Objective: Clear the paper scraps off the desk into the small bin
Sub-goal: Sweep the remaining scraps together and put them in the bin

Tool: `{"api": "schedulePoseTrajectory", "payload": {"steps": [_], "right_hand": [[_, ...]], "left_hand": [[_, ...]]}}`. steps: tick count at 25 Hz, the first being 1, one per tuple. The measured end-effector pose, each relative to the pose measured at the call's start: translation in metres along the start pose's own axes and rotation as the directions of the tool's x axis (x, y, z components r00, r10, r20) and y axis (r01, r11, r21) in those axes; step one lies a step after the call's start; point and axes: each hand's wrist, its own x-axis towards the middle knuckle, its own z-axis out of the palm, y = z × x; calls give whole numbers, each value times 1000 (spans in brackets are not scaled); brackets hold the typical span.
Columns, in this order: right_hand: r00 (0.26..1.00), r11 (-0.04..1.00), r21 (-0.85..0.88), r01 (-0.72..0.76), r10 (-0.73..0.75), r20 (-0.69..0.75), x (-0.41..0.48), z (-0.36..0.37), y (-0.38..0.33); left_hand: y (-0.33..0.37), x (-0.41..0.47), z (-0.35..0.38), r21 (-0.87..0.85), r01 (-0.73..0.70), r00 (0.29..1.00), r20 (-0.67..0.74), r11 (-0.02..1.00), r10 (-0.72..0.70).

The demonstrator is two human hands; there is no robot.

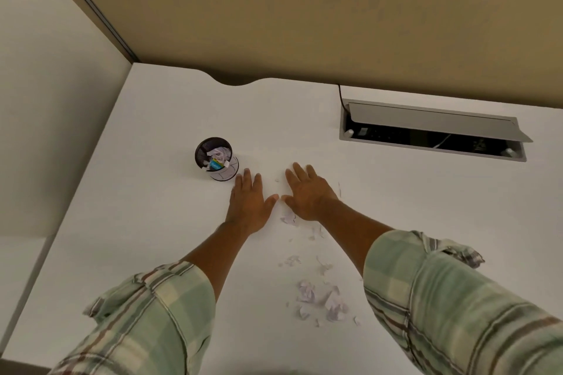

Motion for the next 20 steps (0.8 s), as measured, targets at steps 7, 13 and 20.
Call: {"api": "schedulePoseTrajectory", "payload": {"steps": [7,13,20], "right_hand": [[993,989,-93,118,-119,-12,-48,33,-12],[992,991,-63,120,-121,-20,-117,80,-4],[996,995,-45,92,-92,11,-184,114,13]], "left_hand": [[20,-51,36,-17,-85,996,26,996,85],[38,-111,74,11,-140,988,66,990,139],[46,-164,112,91,-202,975,114,975,192]]}}
